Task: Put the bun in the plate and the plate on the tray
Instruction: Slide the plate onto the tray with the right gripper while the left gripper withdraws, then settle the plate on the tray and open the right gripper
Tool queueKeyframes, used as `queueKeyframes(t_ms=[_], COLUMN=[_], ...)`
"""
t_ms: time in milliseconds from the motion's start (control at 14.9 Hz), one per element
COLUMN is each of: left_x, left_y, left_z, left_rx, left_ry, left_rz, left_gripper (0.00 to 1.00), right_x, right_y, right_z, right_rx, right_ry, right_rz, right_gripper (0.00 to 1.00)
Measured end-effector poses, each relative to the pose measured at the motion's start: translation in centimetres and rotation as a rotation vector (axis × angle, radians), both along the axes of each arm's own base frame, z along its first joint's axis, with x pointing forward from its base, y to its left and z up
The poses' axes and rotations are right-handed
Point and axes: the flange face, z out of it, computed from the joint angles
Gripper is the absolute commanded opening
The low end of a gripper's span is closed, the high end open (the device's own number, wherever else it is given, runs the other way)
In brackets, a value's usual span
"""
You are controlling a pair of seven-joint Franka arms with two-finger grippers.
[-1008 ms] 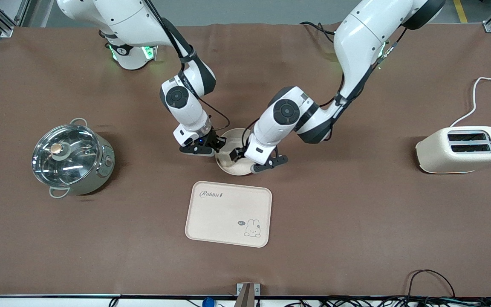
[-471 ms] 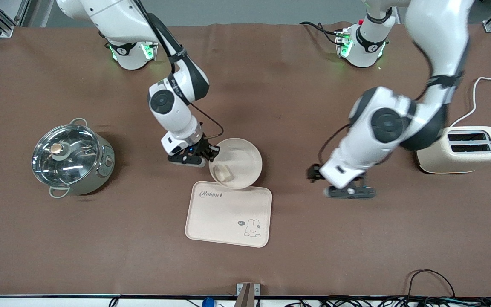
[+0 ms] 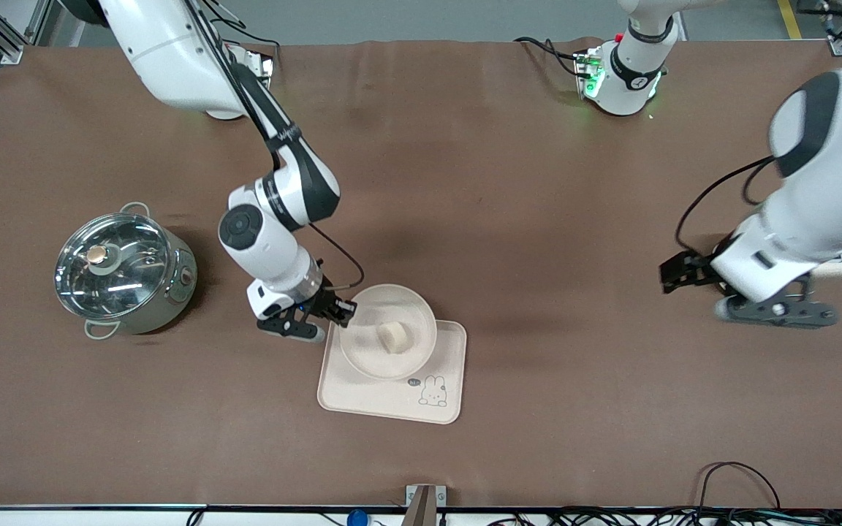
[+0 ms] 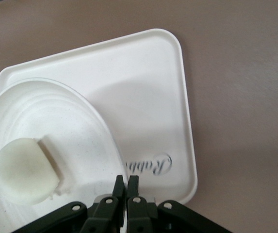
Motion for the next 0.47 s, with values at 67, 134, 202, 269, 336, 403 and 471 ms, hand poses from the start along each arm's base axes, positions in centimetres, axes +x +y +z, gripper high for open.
queueKeyframes(t_ms=[67, 134, 202, 269, 336, 403, 471], left_x=[-0.8, -2.0, -3.4, -4.9, -6.4, -7.7, -8.6], left_y=[1.1, 2.0, 2.5, 2.6, 2.4, 2.2, 2.0], left_z=[1.8, 3.8, 5.9, 7.9, 9.6, 10.6, 11.0], left_rx=[-0.003, 0.004, 0.016, 0.031, 0.042, 0.049, 0.052], left_ry=[0.002, 0.000, -0.001, -0.006, -0.013, -0.021, -0.023], left_rz=[0.002, 0.006, 0.009, 0.009, 0.009, 0.006, 0.003], left_gripper=[1.00, 1.00, 1.00, 1.00, 1.00, 1.00, 1.00], right_x=[0.8, 1.4, 1.9, 2.4, 3.0, 3.5, 3.8], right_y=[0.2, 0.4, 0.5, 0.5, 0.2, -0.2, -0.7], right_z=[-1.2, -2.2, -3.0, -3.6, -3.9, -4.3, -4.7], right_rx=[0.014, 0.033, 0.051, 0.062, 0.070, 0.079, 0.087], right_ry=[0.005, 0.013, 0.018, 0.019, 0.019, 0.022, 0.027], right_rz=[-0.016, -0.033, -0.044, -0.052, -0.061, -0.070, -0.076], right_gripper=[0.00, 0.00, 0.00, 0.00, 0.00, 0.00, 0.00])
